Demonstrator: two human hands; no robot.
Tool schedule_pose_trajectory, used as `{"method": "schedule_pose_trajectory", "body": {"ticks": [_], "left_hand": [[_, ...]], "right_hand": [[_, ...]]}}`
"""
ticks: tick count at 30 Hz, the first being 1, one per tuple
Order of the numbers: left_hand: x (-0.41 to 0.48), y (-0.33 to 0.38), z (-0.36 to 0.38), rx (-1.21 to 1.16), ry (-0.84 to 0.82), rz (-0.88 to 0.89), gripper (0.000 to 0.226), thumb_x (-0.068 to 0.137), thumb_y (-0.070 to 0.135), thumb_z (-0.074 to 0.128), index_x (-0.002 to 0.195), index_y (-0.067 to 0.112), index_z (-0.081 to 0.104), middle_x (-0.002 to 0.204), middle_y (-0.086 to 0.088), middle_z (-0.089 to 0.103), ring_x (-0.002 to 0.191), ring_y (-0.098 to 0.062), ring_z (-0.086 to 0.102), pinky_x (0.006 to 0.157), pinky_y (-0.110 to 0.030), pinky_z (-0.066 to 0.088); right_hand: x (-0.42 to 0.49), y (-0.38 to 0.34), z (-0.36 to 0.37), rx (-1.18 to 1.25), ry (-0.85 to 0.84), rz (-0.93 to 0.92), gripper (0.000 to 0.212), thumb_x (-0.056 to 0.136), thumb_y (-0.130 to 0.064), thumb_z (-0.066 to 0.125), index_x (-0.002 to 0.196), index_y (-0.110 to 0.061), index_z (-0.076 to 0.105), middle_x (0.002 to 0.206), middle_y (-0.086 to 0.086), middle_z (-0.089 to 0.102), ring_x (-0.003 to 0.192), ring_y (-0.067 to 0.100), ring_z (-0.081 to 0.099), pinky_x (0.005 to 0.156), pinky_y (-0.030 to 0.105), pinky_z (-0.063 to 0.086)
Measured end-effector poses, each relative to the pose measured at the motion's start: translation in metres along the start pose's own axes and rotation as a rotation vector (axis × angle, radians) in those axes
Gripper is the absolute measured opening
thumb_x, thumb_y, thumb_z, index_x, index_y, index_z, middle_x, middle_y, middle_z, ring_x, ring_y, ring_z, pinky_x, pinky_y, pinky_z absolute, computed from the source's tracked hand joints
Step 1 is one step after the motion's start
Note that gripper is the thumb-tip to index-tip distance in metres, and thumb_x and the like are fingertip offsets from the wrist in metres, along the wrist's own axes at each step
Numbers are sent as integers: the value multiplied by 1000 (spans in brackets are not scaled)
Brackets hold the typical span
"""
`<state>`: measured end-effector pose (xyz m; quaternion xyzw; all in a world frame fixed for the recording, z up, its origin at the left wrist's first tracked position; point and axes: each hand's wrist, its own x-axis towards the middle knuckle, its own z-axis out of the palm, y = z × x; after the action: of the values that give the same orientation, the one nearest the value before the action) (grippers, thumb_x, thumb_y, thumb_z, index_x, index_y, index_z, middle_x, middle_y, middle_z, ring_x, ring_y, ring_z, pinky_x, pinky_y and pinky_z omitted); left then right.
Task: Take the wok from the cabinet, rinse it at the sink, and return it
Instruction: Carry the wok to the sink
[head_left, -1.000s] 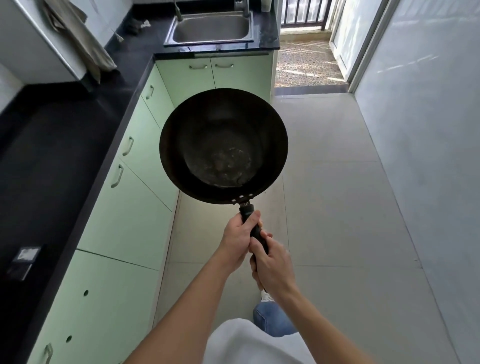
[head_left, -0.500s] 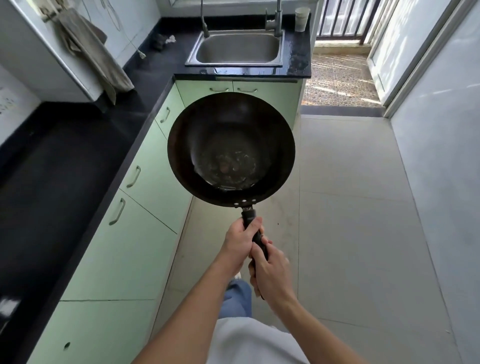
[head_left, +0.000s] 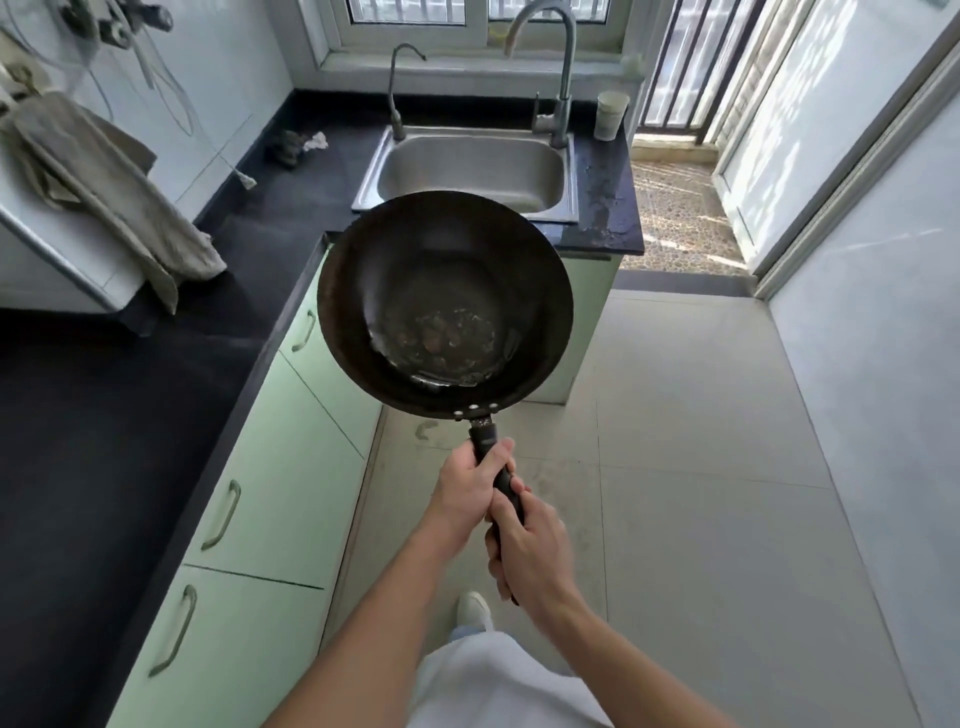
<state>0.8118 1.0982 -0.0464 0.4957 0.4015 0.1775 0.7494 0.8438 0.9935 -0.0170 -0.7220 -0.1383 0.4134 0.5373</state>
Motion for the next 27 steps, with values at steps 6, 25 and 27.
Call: {"method": "schedule_pose_trajectory", "body": {"ticks": [6, 25, 27], "left_hand": [[76, 38, -14, -11, 23, -25, 21, 91, 22, 65, 79, 8, 56, 67, -5, 57, 54, -19, 60, 86, -63, 52], [358, 171, 4, -50, 138, -16, 19, 98, 13, 57, 82, 4, 52, 65, -2, 55, 50, -17, 57, 73, -42, 54], [386, 183, 11, -67, 151, -34, 20, 98, 13, 57, 82, 4, 51, 65, -3, 55, 49, -17, 56, 74, -43, 54]], "right_hand": [[73, -38, 21, 13, -6, 2, 27, 101, -17, 50, 79, -3, 54, 54, 10, 52, 34, 14, 41, 32, 21, 33], [365, -170, 25, -82, -66, -42, 30, 97, -30, 52, 75, -11, 58, 55, 0, 58, 41, 16, 49, 40, 30, 38], [393, -185, 20, -64, -72, -27, 30, 97, -30, 53, 78, -7, 59, 56, 1, 57, 40, 15, 48, 40, 29, 38]]}}
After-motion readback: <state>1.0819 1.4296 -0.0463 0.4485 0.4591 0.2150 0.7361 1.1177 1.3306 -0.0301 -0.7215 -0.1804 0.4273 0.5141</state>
